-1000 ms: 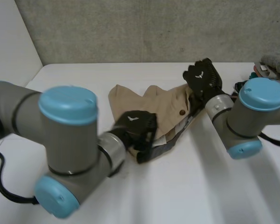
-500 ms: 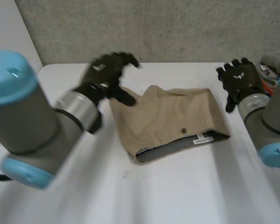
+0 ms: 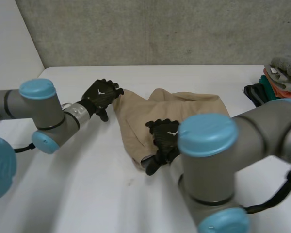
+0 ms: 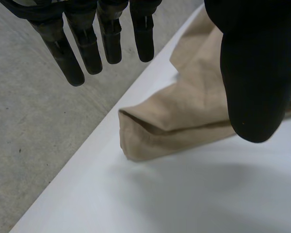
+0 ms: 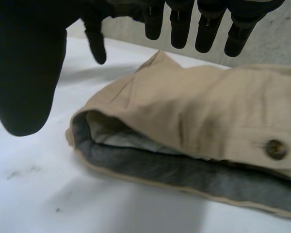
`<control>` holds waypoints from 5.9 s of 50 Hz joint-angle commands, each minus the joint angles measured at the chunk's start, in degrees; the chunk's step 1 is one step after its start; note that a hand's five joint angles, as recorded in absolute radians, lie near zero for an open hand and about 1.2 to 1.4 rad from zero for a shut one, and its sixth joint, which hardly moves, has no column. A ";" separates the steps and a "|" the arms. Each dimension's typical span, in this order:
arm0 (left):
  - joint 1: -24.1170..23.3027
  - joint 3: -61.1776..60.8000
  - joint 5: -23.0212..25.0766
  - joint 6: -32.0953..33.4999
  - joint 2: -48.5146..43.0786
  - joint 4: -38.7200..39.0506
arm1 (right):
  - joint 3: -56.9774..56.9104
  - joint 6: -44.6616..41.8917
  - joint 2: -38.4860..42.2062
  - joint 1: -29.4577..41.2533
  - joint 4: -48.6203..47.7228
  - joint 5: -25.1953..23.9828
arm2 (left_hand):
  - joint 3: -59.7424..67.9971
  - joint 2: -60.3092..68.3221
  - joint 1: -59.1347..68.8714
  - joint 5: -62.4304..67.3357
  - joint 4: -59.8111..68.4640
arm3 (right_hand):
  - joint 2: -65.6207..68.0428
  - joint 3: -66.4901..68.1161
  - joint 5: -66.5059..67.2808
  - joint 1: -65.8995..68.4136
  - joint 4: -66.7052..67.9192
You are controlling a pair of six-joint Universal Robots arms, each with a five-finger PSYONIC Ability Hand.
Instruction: Fold the laundry.
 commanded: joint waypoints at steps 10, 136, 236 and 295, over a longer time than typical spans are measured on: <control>-2.09 -1.28 -1.63 1.69 0.78 -0.31 | -9.49 -1.61 13.86 1.94 -10.92 2.91 | 1.26 1.50 0.15 2.49 1.90 | 55.99 56.10 55.42 54.83 56.36; -16.67 -32.04 -29.14 -7.89 32.95 0.40 | -1.94 -31.15 -2.13 -28.55 -14.27 -28.20 | 60.78 61.03 59.68 62.02 61.42 | 67.59 67.70 67.02 66.42 67.96; -19.40 14.05 -30.81 9.79 -3.29 10.86 | 0.52 -33.27 -3.08 -31.98 -12.00 -16.50 | -9.22 -8.97 -10.32 -7.98 -8.58 | -2.41 -2.30 -2.98 -3.58 -2.04; -15.19 -42.33 -26.77 -19.93 47.19 4.44 | 14.33 -63.23 -11.10 -19.96 -18.65 -28.28 | -9.22 -8.97 -10.32 -7.98 -8.58 | 67.59 67.70 67.02 66.42 67.96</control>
